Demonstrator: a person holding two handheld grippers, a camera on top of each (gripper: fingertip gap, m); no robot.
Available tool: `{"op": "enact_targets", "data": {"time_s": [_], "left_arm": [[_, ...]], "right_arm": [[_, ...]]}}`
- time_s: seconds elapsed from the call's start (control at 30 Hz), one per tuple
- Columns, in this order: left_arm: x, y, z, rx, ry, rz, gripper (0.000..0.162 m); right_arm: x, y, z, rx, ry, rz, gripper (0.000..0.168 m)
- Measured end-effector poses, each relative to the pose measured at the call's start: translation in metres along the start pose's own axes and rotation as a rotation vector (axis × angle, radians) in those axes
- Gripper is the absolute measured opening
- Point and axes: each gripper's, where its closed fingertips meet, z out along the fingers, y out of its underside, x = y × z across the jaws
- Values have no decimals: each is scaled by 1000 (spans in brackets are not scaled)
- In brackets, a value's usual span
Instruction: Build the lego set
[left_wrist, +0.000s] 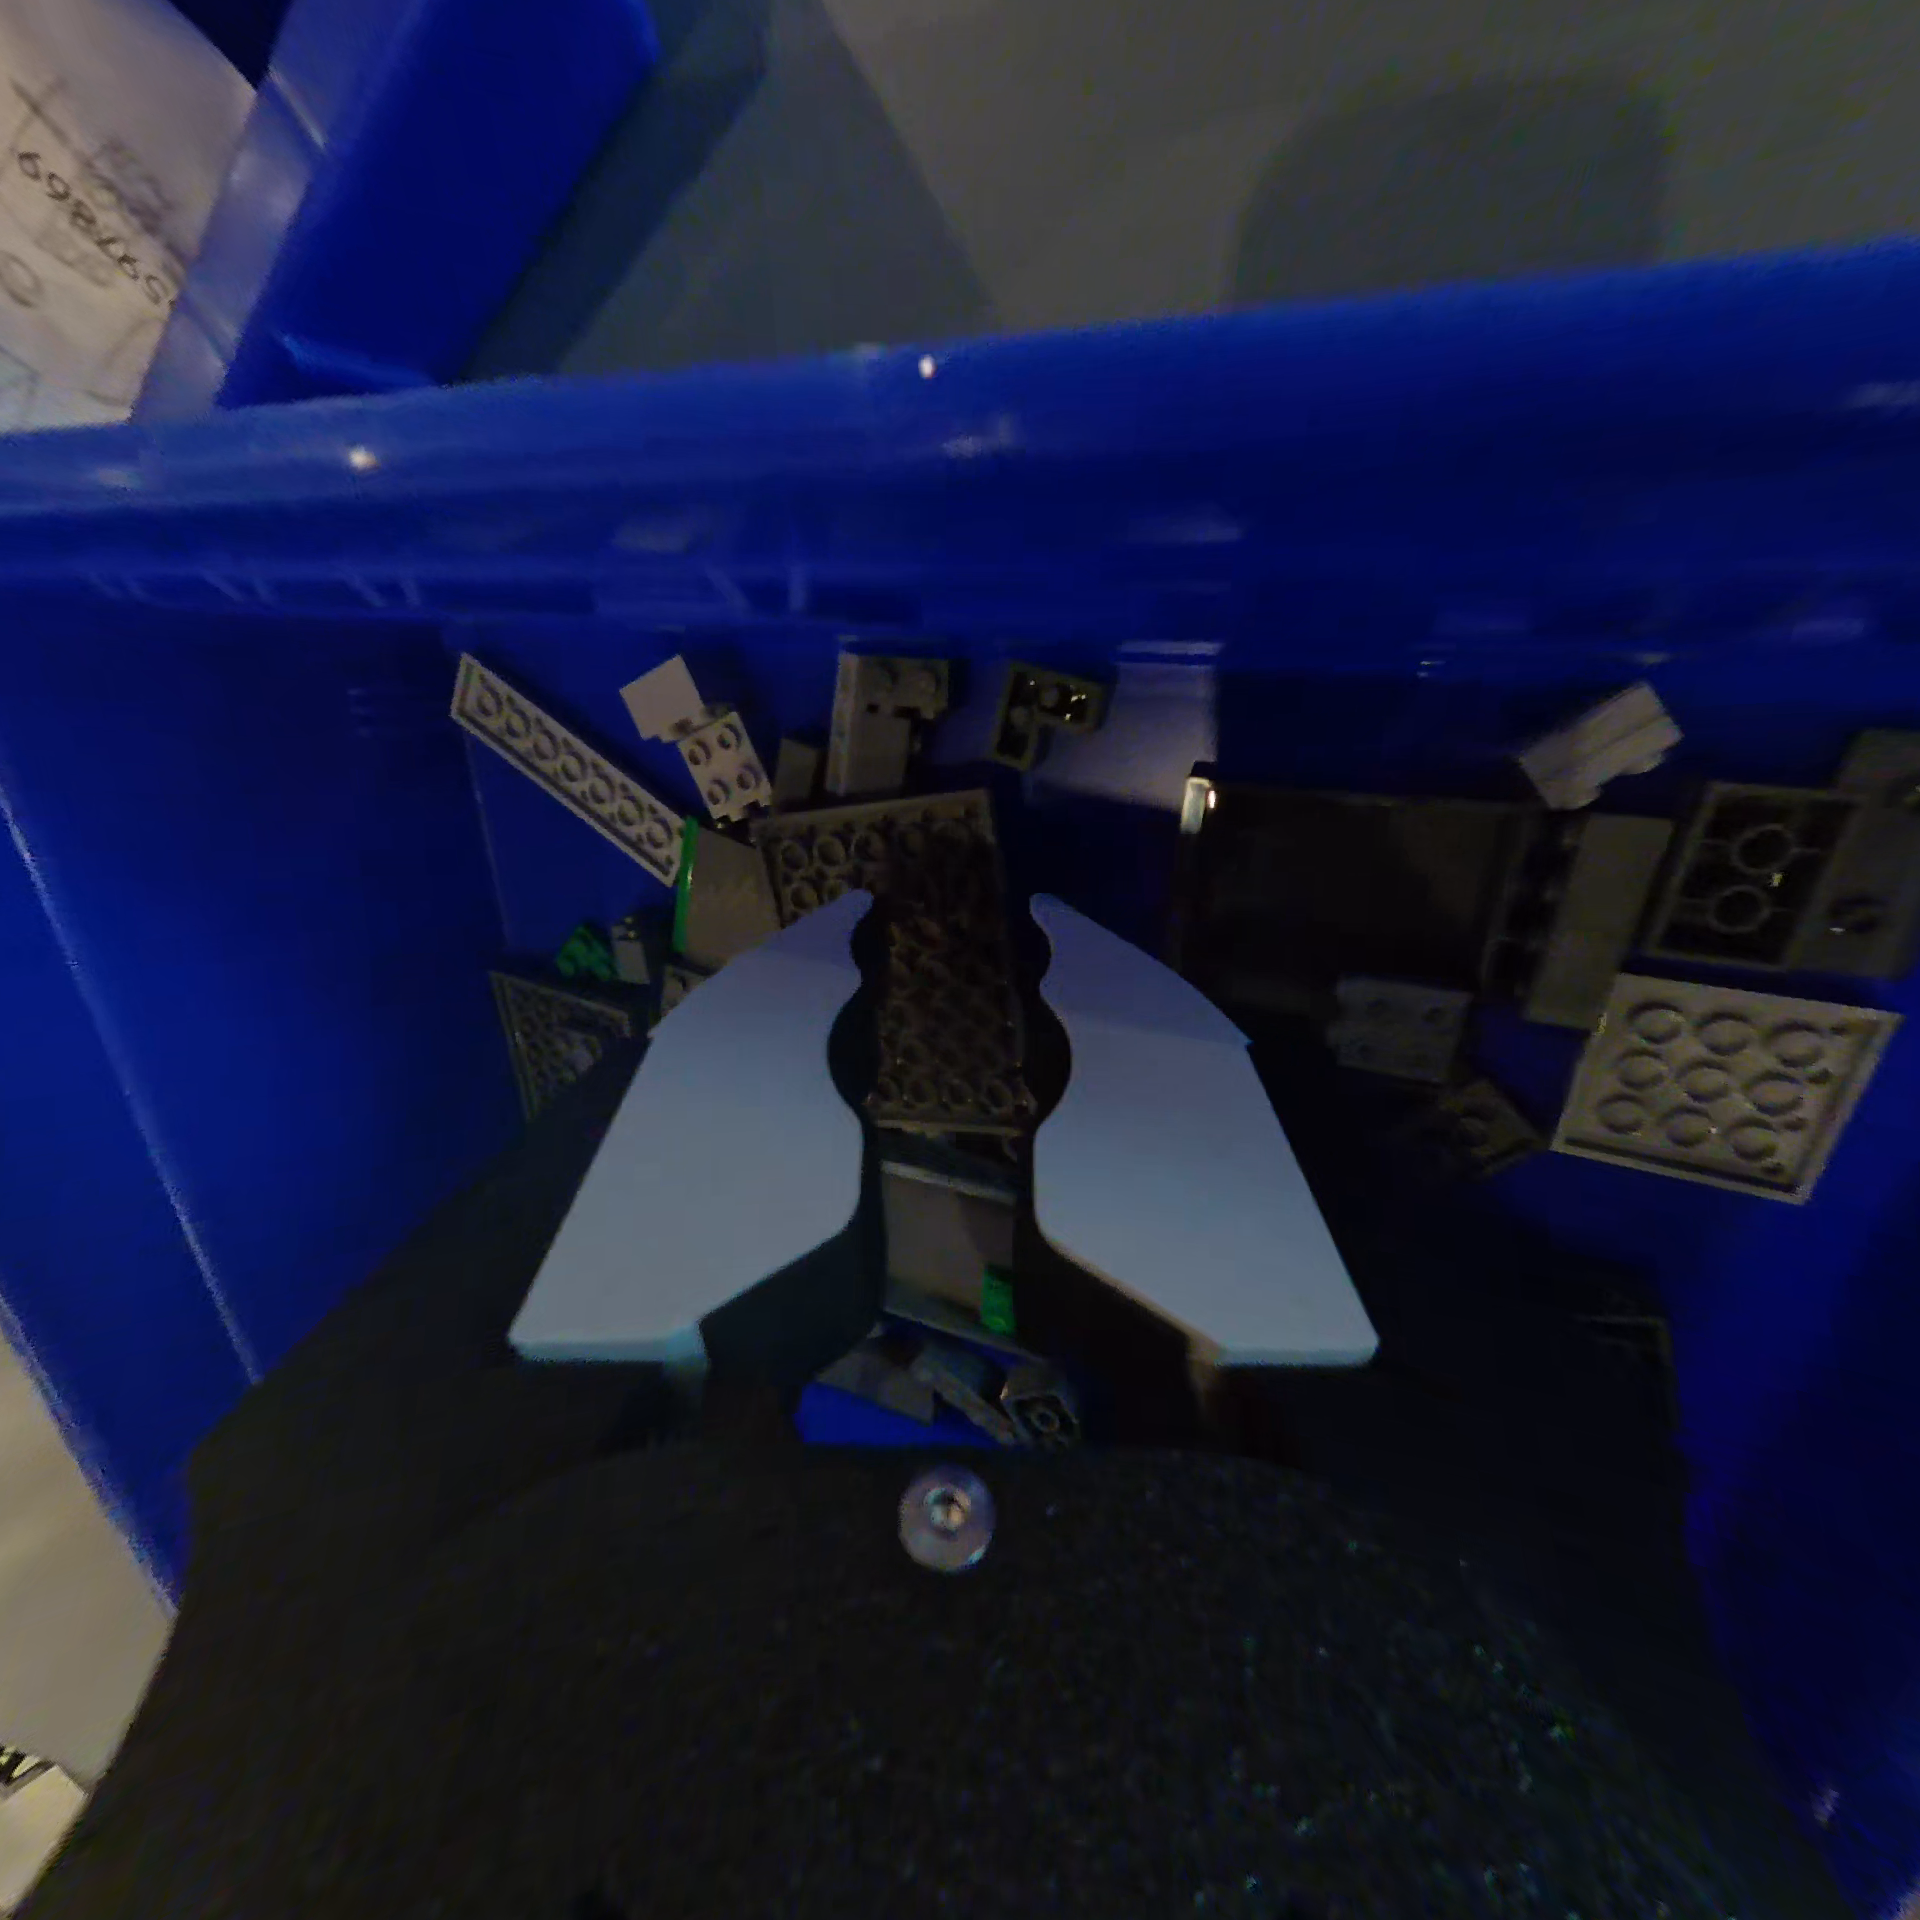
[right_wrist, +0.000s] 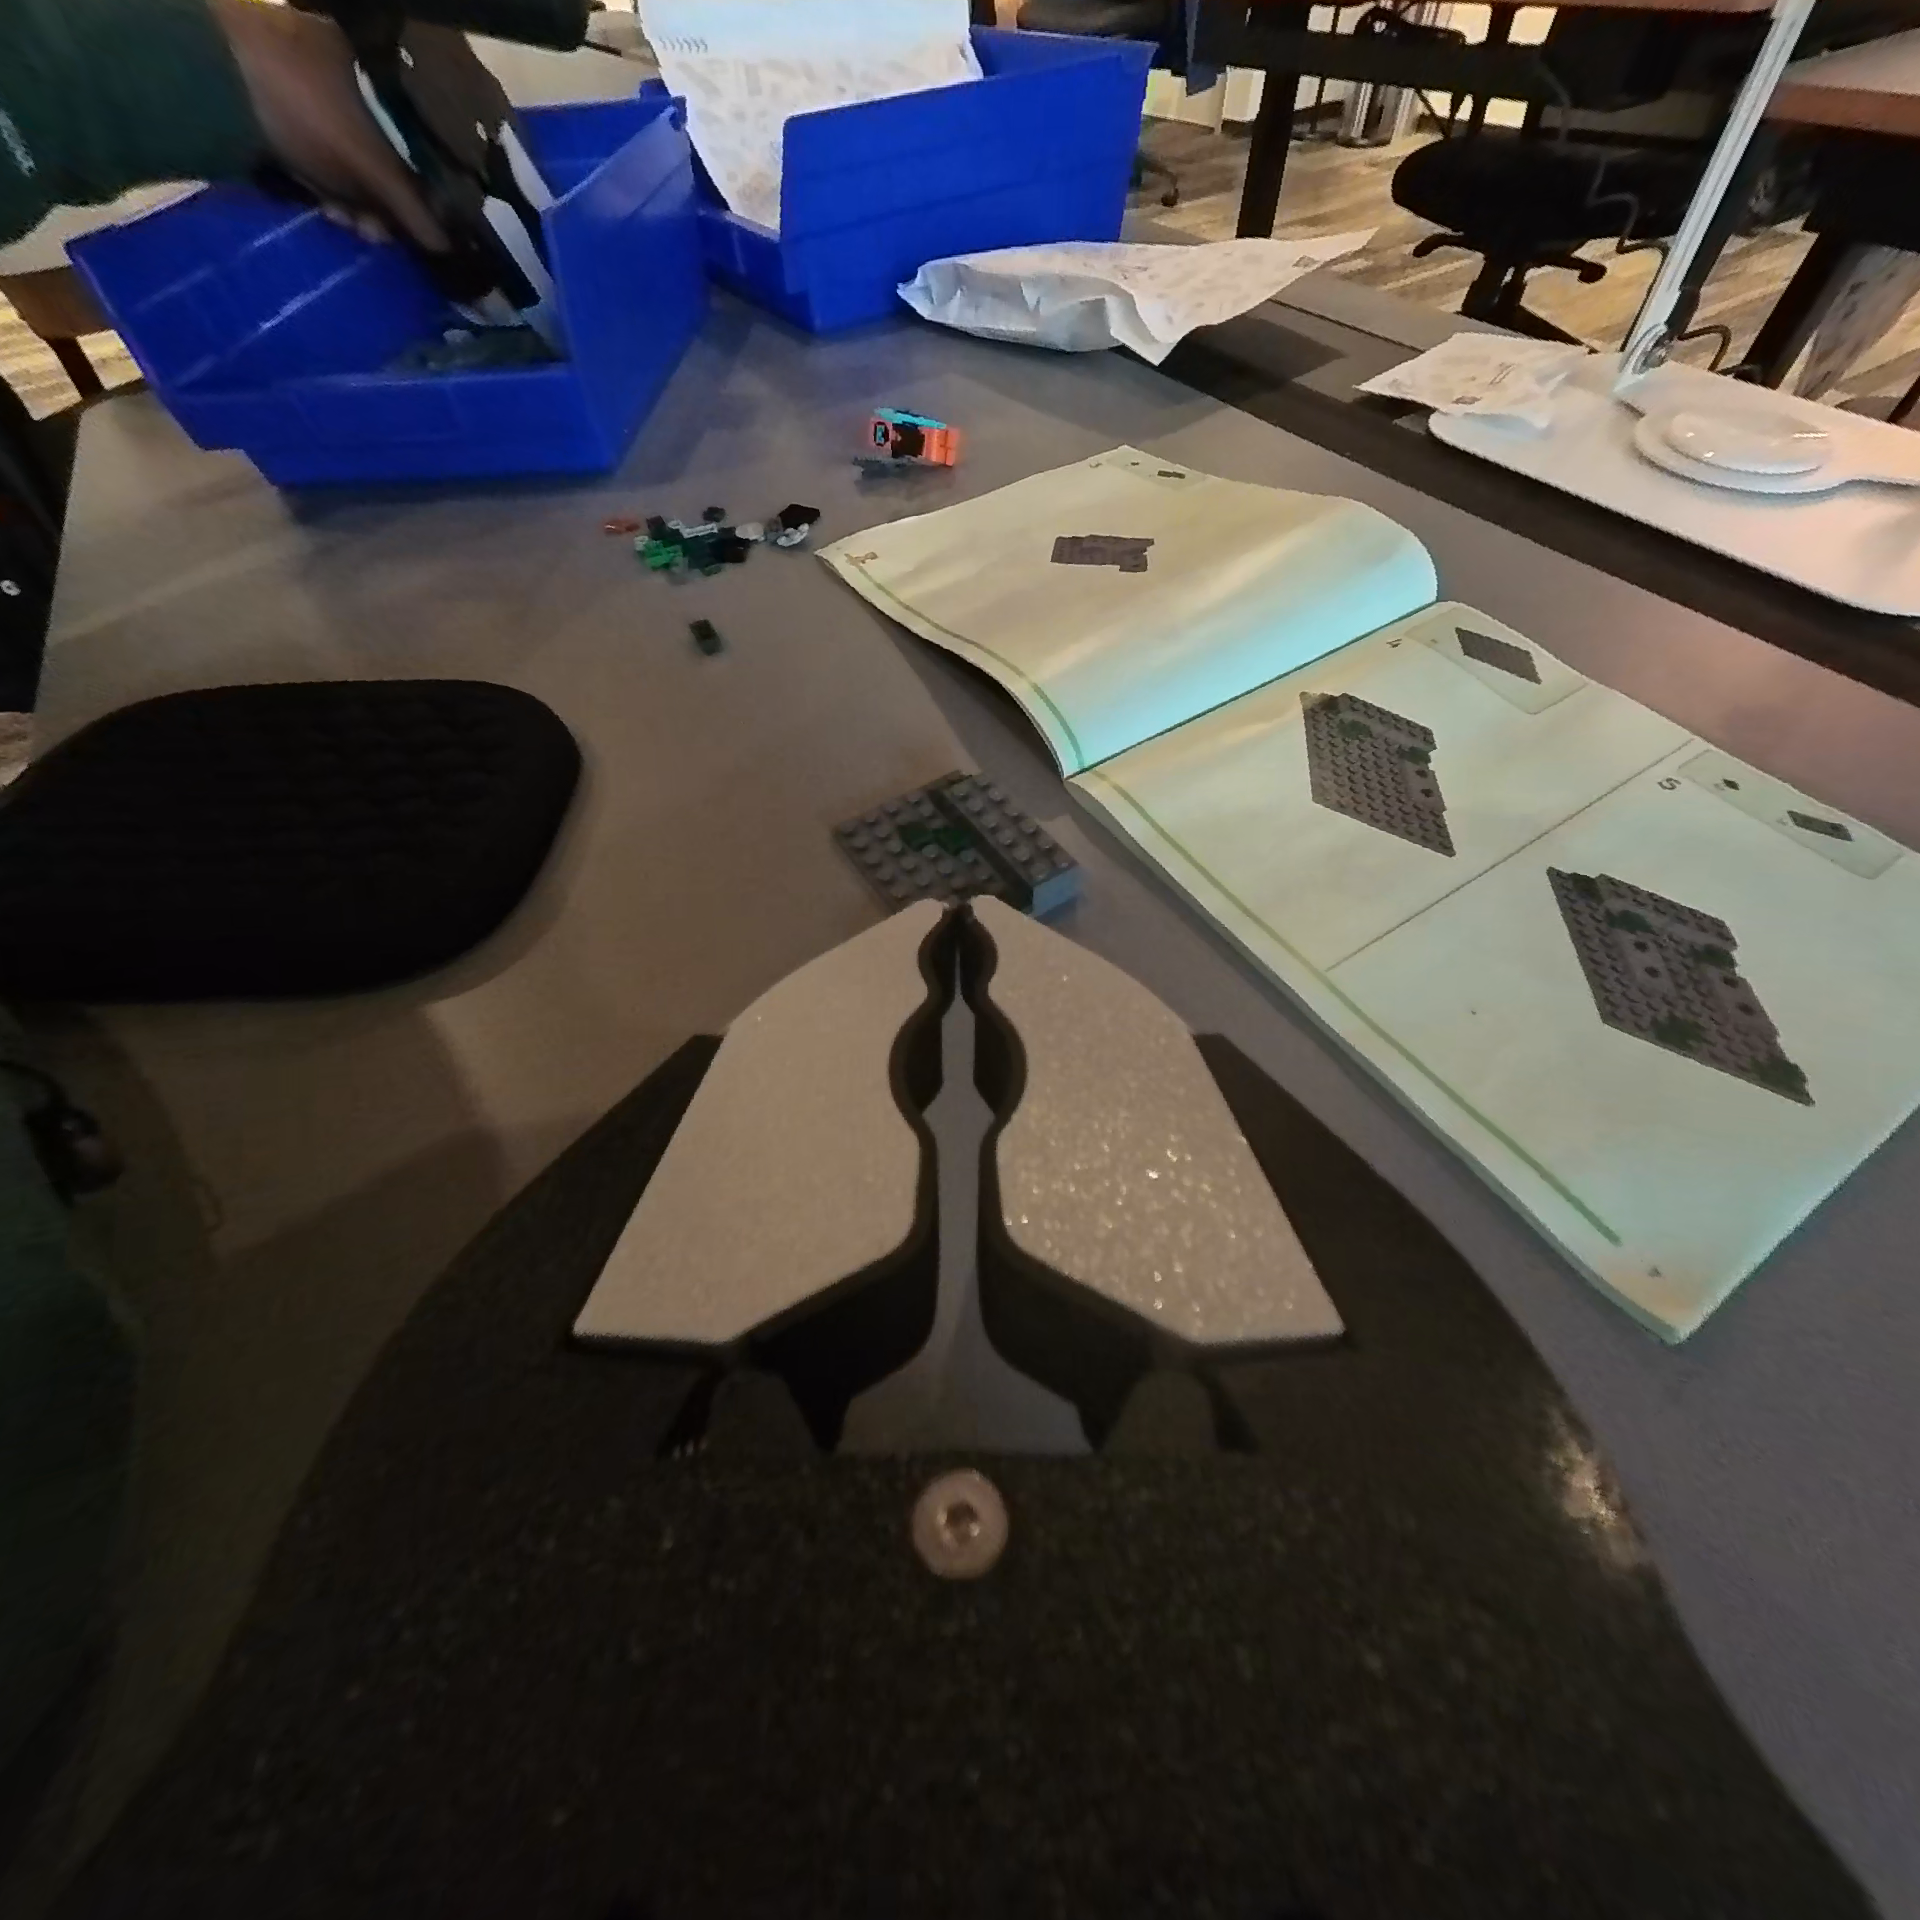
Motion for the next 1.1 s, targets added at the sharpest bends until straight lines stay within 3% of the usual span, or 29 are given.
{"op": "enact_targets", "data": {"time_s": [0.23,0.43,0.67,0.87,1.0,1.1], "left_arm": [[-11,1,-16,37,-80,22,10],[-38,1,-62,175,-118,-88,5],[-33,-6,-114,369,-20,-222,4],[30,-48,-183,630,119,-191,4],[108,-85,-223,826,323,-130,4],[176,-107,-229,907,481,-65,4]], "right_arm": [[0,0,0,0,2,3,0],[0,0,0,-1,1,1,0],[-1,0,0,-1,5,-9,0],[-2,0,0,-4,6,-18,0],[-7,-3,0,2,-14,-17,0],[-10,-6,-2,9,-29,-30,0]]}}
